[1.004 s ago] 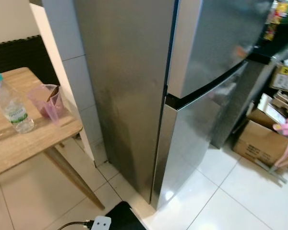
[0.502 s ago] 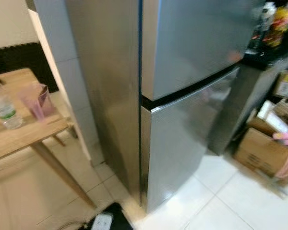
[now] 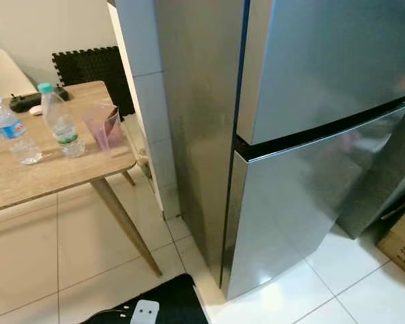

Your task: Restocking fridge

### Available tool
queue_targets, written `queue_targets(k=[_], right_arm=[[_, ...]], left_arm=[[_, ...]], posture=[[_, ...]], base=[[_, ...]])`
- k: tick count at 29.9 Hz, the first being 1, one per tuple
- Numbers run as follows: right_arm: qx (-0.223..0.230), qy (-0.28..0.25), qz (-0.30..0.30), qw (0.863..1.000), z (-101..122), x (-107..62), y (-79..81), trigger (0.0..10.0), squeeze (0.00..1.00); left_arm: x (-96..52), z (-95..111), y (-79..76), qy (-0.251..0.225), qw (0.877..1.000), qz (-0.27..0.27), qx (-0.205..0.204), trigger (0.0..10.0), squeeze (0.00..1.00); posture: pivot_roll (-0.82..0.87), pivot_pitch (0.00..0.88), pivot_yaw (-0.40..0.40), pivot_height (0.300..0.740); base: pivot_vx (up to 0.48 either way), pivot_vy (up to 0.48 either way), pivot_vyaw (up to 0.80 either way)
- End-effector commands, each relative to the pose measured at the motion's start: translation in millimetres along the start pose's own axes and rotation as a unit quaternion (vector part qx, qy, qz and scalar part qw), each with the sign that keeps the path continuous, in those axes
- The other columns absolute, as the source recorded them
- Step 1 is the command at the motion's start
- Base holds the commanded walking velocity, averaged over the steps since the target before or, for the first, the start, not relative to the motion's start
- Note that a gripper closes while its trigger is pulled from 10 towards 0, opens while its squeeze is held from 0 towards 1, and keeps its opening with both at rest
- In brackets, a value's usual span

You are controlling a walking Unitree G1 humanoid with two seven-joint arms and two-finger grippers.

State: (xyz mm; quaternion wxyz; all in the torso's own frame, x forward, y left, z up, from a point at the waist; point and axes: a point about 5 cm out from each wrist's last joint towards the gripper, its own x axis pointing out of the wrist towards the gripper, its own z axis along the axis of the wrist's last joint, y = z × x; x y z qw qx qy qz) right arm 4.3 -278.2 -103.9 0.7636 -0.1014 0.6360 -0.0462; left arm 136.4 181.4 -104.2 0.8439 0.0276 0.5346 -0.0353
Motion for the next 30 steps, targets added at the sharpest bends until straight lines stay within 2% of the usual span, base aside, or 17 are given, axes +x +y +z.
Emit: queue_targets(k=[1, 7, 18, 21, 23, 26, 29, 30], right_arm=[[0.002, 0.001, -0.005, 1.0, -0.6, -0.2, -1.5, 10.0, 0.0], [0.003, 0.004, -0.01, 1.0, -0.8, -0.1, -1.2, 10.0, 0.0], [0.001, 0.006, -0.011, 1.0, -0.8, 0.2, -0.4, 10.0, 0.0], [-0.001, 0.006, -0.012, 1.0, -0.4, 0.3, -0.2, 10.0, 0.0], [-0.001, 0.006, -0.012, 1.0, -0.4, 0.3, -0.2, 10.0, 0.0], [-0.001, 0.006, -0.014, 1.0, -0.4, 0.3, -0.2, 10.0, 0.0], [0.0, 0.005, -0.015, 1.0, -0.2, 0.3, -0.3, 10.0, 0.0], [0.0, 0.005, -0.015, 1.0, -0.2, 0.3, -0.3, 10.0, 0.0]], left_arm=[[-0.6, -3.7, -0.1, 0.005, 1.0, -0.009, 0.007, 10.0, 0.0], [-0.9, -4.0, 1.8, 0.005, 1.0, -0.008, 0.003, 10.0, 0.0], [-0.8, 1.8, 2.7, -0.013, 1.0, -0.016, 0.002, 10.0, 0.0], [-1.3, 17.4, 9.9, -0.057, 0.997, -0.025, -0.037, 10.0, 0.0], [-1.5, 20.5, 11.7, -0.064, 0.997, -0.024, -0.042, 10.0, 0.0], [-2.8, 40.4, 22.5, -0.103, 0.993, -0.011, -0.053, 10.0, 0.0], [-5.9, 69.0, 32.8, -0.158, 0.984, -0.011, -0.082, 10.0, 0.0], [-5.9, 69.0, 32.8, -0.158, 0.984, -0.011, -0.082, 10.0, 0.0]], posture=[[-0.08, 0.0, -0.021, 0.74], [-0.08, 0.0, -0.018, 0.74], [-0.08, 0.0, -0.017, 0.74], [-0.08, 0.0, -0.018, 0.74], [-0.08, 0.0, -0.018, 0.74], [-0.08, 0.0, -0.017, 0.74], [-0.08, 0.0, -0.018, 0.74], [-0.08, 0.0, -0.018, 0.74]], base=[[0.0, -0.446, 0.0], [0.0, -0.445, 0.0], [0.0, 0.0, 0.0], [0.0, 0.0, 0.0], [0.0, 0.0, 0.0], [0.0, 0.0, 0.0], [0.0, 0.0, 0.0], [0.0, 0.0, 0.0]])
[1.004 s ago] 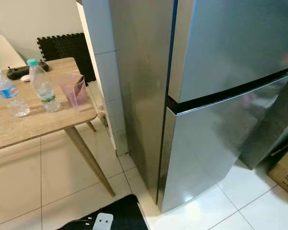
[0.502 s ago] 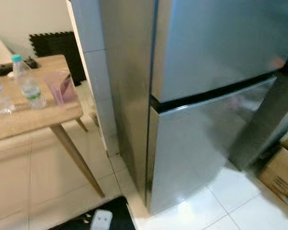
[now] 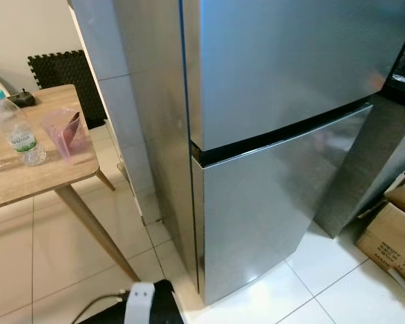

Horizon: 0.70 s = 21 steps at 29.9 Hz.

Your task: Restocking fridge

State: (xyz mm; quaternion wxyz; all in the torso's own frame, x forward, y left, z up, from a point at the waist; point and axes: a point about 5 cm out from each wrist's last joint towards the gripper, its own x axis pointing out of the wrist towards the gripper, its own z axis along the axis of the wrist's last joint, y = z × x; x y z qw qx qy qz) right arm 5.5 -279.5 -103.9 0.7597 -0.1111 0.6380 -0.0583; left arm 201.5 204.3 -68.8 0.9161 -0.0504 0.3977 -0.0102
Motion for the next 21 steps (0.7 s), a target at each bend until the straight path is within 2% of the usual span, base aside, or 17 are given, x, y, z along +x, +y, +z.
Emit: queue_targets(k=[1, 2, 3, 4, 5, 7, 8, 9, 10, 11, 12, 13, 15, 16, 18, 19, 21], right_arm=[[0.0, 0.0, 0.0, 1.0, -1.1, -0.2, 1.0, 10.0, 0.0], [0.001, 0.0, 0.0, 1.0, -1.1, -0.2, 1.0, 10.0, 0.0], [0.001, -0.001, 0.0, 1.0, -1.0, -0.2, 1.0, 10.0, 0.0], [0.001, -0.001, 0.0, 1.0, -1.0, -0.2, 1.0, 10.0, 0.0], [0.001, -0.001, 0.0, 1.0, -1.0, -0.2, 0.9, 10.0, 0.0], [0.002, -0.001, 0.0, 1.0, -1.0, -0.2, 1.0, 10.0, 0.0], [0.002, -0.001, 0.0, 1.0, -1.0, -0.2, 1.0, 10.0, 0.0], [0.003, -0.001, 0.0, 1.0, -1.0, -0.1, 1.1, 10.0, 0.0], [0.004, -0.001, 0.0, 1.0, -1.0, -0.1, 1.1, 10.0, 0.0], [0.006, -0.001, 0.0, 1.0, -1.1, -0.1, 1.2, 10.0, 0.0], [0.006, 0.0, 0.0, 1.0, -1.1, -0.1, 1.3, 10.0, 0.0], [0.006, 0.0, 0.0, 1.0, -1.1, -0.1, 1.3, 10.0, 0.0], [0.007, 0.0, 0.0, 1.0, -1.3, -0.1, 1.4, 10.0, 0.0], [0.007, 0.0, 0.0, 1.0, -1.3, -0.1, 1.4, 10.0, 0.0], [0.008, 0.001, -0.001, 1.0, -1.4, -0.1, 1.2, 10.0, 0.0], [0.008, 0.001, -0.001, 1.0, -1.4, -0.1, 1.2, 10.0, 0.0], [0.009, 0.001, 0.0, 1.0, -1.5, -0.2, 1.1, 10.0, 0.0]], left_arm=[[0.0, 8.2, 4.6, -0.02, 1.0, -0.004, -0.015, 10.0, 0.0], [2.0, 22.2, 5.6, -0.044, 0.999, -0.013, -0.023, 10.0, 0.16], [3.3, 35.2, 7.1, -0.066, 0.997, -0.019, -0.03, 10.0, 0.86], [3.3, 35.2, 7.1, -0.066, 0.997, -0.019, -0.03, 10.0, 0.86], [3.9, 47.4, 8.6, -0.089, 0.995, -0.027, -0.039, 10.0, 1.0], [3.5, 74.4, 10.9, -0.143, 0.986, -0.057, -0.067, 10.0, 1.0], [3.5, 74.4, 10.9, -0.143, 0.986, -0.057, -0.067, 10.0, 1.0], [2.6, 89.6, 9.3, -0.172, 0.979, -0.086, -0.067, 10.0, 1.0], [0.8, 107.4, 4.7, -0.206, 0.968, -0.131, -0.061, 10.0, 1.0], [-3.3, 130.4, -4.2, -0.246, 0.947, -0.205, -0.042, 10.0, 1.0], [-4.9, 136.7, -7.5, -0.254, 0.939, -0.23, -0.035, 10.0, 1.0], [-4.9, 136.7, -7.5, -0.254, 0.939, -0.23, -0.035, 10.0, 1.0], [-10.2, 156.8, -18.6, -0.276, 0.913, -0.299, -0.003, 10.0, 1.0], [-10.2, 156.8, -18.6, -0.276, 0.913, -0.299, -0.003, 10.0, 1.0], [-17.9, 178.5, -31.1, -0.301, 0.881, -0.364, 0.034, 10.0, 1.0], [-17.9, 178.5, -31.1, -0.301, 0.881, -0.364, 0.034, 10.0, 1.0], [-30.2, 205.7, -44.8, -0.341, 0.837, -0.423, 0.066, 10.0, 1.0]], posture=[[-0.08, 0.0, -0.021, 0.74], [-0.08, 0.0, -0.021, 0.74], [-0.08, 0.0, -0.023, 0.74], [-0.08, 0.0, -0.023, 0.74], [-0.08, 0.0, -0.023, 0.74], [-0.09, 0.0, -0.021, 0.74], [-0.09, 0.0, -0.021, 0.74], [-0.09, 0.0, -0.022, 0.74], [-0.09, 0.0, -0.022, 0.74], [-0.08, 0.0, -0.021, 0.74], [-0.09, 0.0, -0.021, 0.74], [-0.09, 0.0, -0.021, 0.74], [-0.09, 0.0, -0.021, 0.74], [-0.09, 0.0, -0.021, 0.74], [-0.08, 0.0, -0.02, 0.74], [-0.08, 0.0, -0.02, 0.74], [-0.08, 0.0, -0.02, 0.74]], base=[[0.0, 0.0, 0.0], [0.0, 0.0, 0.0], [0.0, 0.0, 0.0], [0.0, 0.0, 0.0], [0.0, 0.0, 0.0], [0.0, 0.0, 0.0], [0.0, 0.0, 0.0], [0.0, 0.0, 0.0], [0.0, 0.0, 0.0], [0.0, 0.0, 0.0], [0.0, 0.0, 0.0], [0.0, 0.0, 0.0], [0.0, 0.0, 0.0], [0.0, 0.0, 0.0], [0.0, 0.0, 0.0], [0.0, 0.0, 0.0], [0.0, 0.0, 0.0]])
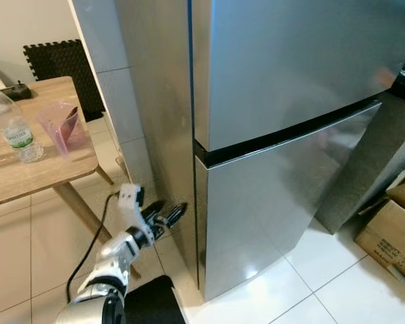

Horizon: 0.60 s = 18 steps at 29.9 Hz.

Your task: Restocking fridge

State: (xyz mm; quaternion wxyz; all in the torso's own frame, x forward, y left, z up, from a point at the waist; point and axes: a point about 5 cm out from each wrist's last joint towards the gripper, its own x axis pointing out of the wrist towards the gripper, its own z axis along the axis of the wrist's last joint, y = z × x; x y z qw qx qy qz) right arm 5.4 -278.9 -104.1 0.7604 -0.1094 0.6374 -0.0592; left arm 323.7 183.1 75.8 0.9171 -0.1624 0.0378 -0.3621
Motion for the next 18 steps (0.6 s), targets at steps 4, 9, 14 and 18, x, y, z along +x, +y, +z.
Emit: queue_targets(k=[4, 9, 14, 18], right_arm=[[0.01, 0.001, 0.0, 1.0, -1.5, -0.2, 1.0, 10.0, 0.0], [0.011, 0.001, 0.0, 1.0, -1.4, -0.1, 1.2, 10.0, 0.0], [0.013, 0.0, 0.0, 1.0, -1.3, -0.1, 1.6, 10.0, 0.0], [0.014, 0.001, 0.0, 1.0, -1.6, -0.1, 1.8, 10.0, 0.0]], left_arm=[[24.0, 49.9, -19.7, -0.052, 0.983, -0.17, 0.049, 10.0, 1.0], [27.0, 58.0, -22.9, -0.049, 0.977, -0.197, 0.068, 10.0, 1.0], [34.7, 70.8, -28.6, -0.042, 0.967, -0.226, 0.108, 10.0, 0.0], [36.7, 65.7, -32.3, -0.023, 0.965, -0.233, 0.115, 10.0, 0.0]], posture=[[-0.09, 0.0, -0.017, 0.74], [-0.09, 0.0, -0.014, 0.74], [-0.09, 0.0, -0.014, 0.74], [-0.09, 0.0, -0.013, 0.74]], base=[[0.0, 0.0, 0.0], [0.0, 0.0, 0.0], [0.0, 0.0, 0.0], [0.0, 0.0, 0.0]])
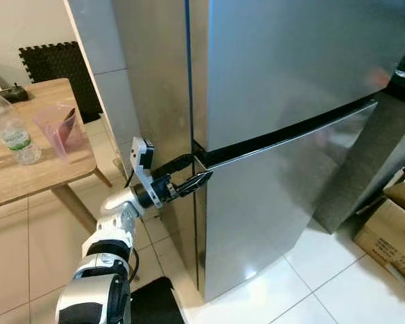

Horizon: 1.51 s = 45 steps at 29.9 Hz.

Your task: Restocking fridge

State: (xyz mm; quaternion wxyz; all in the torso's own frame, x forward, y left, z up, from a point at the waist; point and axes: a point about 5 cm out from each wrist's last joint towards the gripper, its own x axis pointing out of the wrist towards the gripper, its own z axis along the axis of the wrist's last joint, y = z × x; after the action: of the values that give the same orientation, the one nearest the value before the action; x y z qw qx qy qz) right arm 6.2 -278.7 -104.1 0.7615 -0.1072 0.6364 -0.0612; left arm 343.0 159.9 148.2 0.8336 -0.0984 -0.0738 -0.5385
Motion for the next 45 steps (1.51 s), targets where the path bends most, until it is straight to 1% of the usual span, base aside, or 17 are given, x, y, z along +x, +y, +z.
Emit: queue_targets(k=[1, 2, 5, 6, 7, 12, 14, 16, 28, 30, 34, 35, 36, 37, 38, 43, 45], right_arm=[[0.011, 0.002, 0.0, 1.0, -2.4, -0.3, 1.6, 10.0, 0.0], [0.011, 0.002, 0.0, 1.0, -2.5, -0.3, 1.7, 10.0, 0.0], [0.012, 0.002, 0.0, 1.0, -2.5, -0.3, 1.7, 10.0, 0.0], [0.012, 0.002, 0.0, 1.0, -2.5, -0.3, 1.7, 10.0, 0.0], [0.012, 0.002, 0.0, 1.0, -2.5, -0.3, 1.7, 10.0, 0.0], [0.011, 0.002, 0.002, 1.0, -2.3, -0.3, 1.8, 10.0, 0.0], [0.011, 0.001, 0.002, 1.0, -2.3, -0.3, 1.8, 10.0, 0.0], [0.011, 0.001, 0.001, 1.0, -2.4, -0.3, 1.8, 10.0, 0.0], [0.009, 0.001, 0.001, 1.0, -2.7, -0.3, 2.4, 10.0, 0.0], [0.008, 0.001, 0.002, 1.0, -2.8, -0.3, 2.7, 10.0, 0.0], [0.007, 0.002, 0.002, 1.0, -3.0, -0.3, 3.0, 10.0, 0.0], [0.007, 0.002, 0.002, 1.0, -3.0, -0.3, 3.0, 10.0, 0.0], [0.006, 0.002, 0.002, 1.0, -3.0, -0.3, 3.0, 10.0, 0.0], [0.006, 0.002, 0.002, 1.0, -3.0, -0.3, 3.0, 10.0, 0.0], [0.007, 0.002, 0.003, 1.0, -2.9, -0.3, 3.0, 10.0, 0.0], [0.007, 0.002, 0.002, 1.0, -2.8, -0.3, 3.0, 10.0, 0.0], [0.008, 0.002, 0.002, 1.0, -2.7, -0.3, 2.9, 10.0, 0.0]], left_arm=[[5.2, 0.3, -3.6, 0.026, 0.999, -0.029, 0.017, 10.0, 0.0], [5.2, -5.3, -4.3, 0.043, 0.999, -0.021, 0.021, 10.0, 0.0], [5.6, -11.0, -4.7, 0.056, 0.998, -0.01, 0.025, 10.0, 0.0], [8.6, -17.4, -8.6, 0.058, 0.998, -0.014, 0.02, 10.0, 0.0], [8.6, -17.4, -8.6, 0.058, 0.998, -0.014, 0.02, 10.0, 0.0], [27.9, -38.7, -33.5, 0.051, 0.996, -0.07, -0.01, 10.0, 0.0], [33.0, -44.5, -39.8, 0.054, 0.995, -0.079, -0.012, 10.0, 0.0], [33.7, -45.6, -40.7, 0.054, 0.995, -0.08, -0.013, 10.0, 0.0], [38.2, -45.8, -44.1, 0.045, 0.996, -0.082, -0.012, 10.0, 0.0], [39.8, -44.9, -44.5, 0.043, 0.996, -0.077, -0.006, 10.0, 0.0], [39.1, -38.1, -31.7, 0.032, 0.999, -0.003, 0.023, 10.0, 0.0], [39.1, -38.1, -31.7, 0.032, 0.999, -0.003, 0.023, 10.0, 0.0], [37.8, -35.3, -25.9, 0.027, 0.999, 0.029, 0.03, 10.0, 0.0], [37.8, -35.3, -25.9, 0.027, 0.999, 0.029, 0.03, 10.0, 0.0], [36.5, -32.6, -22.5, 0.021, 0.998, 0.045, 0.032, 10.0, 0.0], [32.9, -31.3, -21.7, 0.025, 0.999, 0.036, 0.027, 10.0, 0.0], [28.0, -34.5, -22.8, 0.049, 0.998, 0.017, 0.021, 10.0, 0.0]], posture=[[-0.09, 0.0, -0.013, 0.74], [-0.09, 0.0, -0.013, 0.74], [-0.09, 0.0, -0.013, 0.74], [-0.09, 0.0, -0.013, 0.74], [-0.09, 0.0, -0.013, 0.74], [-0.09, 0.0, -0.015, 0.74], [-0.09, 0.0, -0.015, 0.74], [-0.09, 0.0, -0.015, 0.74], [-0.09, 0.0, -0.013, 0.74], [-0.09, 0.0, -0.013, 0.74], [-0.09, 0.0, -0.011, 0.74], [-0.09, 0.0, -0.011, 0.74], [-0.09, 0.0, -0.012, 0.74], [-0.09, 0.0, -0.012, 0.74], [-0.09, 0.0, -0.013, 0.74], [-0.09, 0.0, -0.015, 0.74], [-0.09, 0.0, -0.014, 0.74]], base=[[0.0, 0.0, 0.0], [0.0, 0.0, 0.0], [0.0, 0.0, 0.0], [0.0, 0.0, 0.0], [0.0, 0.0, 0.0], [0.0, 0.0, 0.0], [0.0, 0.0, 0.0], [0.0, 0.0, 0.0], [0.0, 0.0, 0.0], [0.0, 0.0, 0.0], [0.0, 0.0, 0.0], [0.0, 0.0, 0.0], [0.0, 0.0, 0.0], [0.0, 0.0, 0.0], [0.0, 0.0, 0.0], [0.0, 0.0, 0.0], [0.0, 0.0, 0.0]])
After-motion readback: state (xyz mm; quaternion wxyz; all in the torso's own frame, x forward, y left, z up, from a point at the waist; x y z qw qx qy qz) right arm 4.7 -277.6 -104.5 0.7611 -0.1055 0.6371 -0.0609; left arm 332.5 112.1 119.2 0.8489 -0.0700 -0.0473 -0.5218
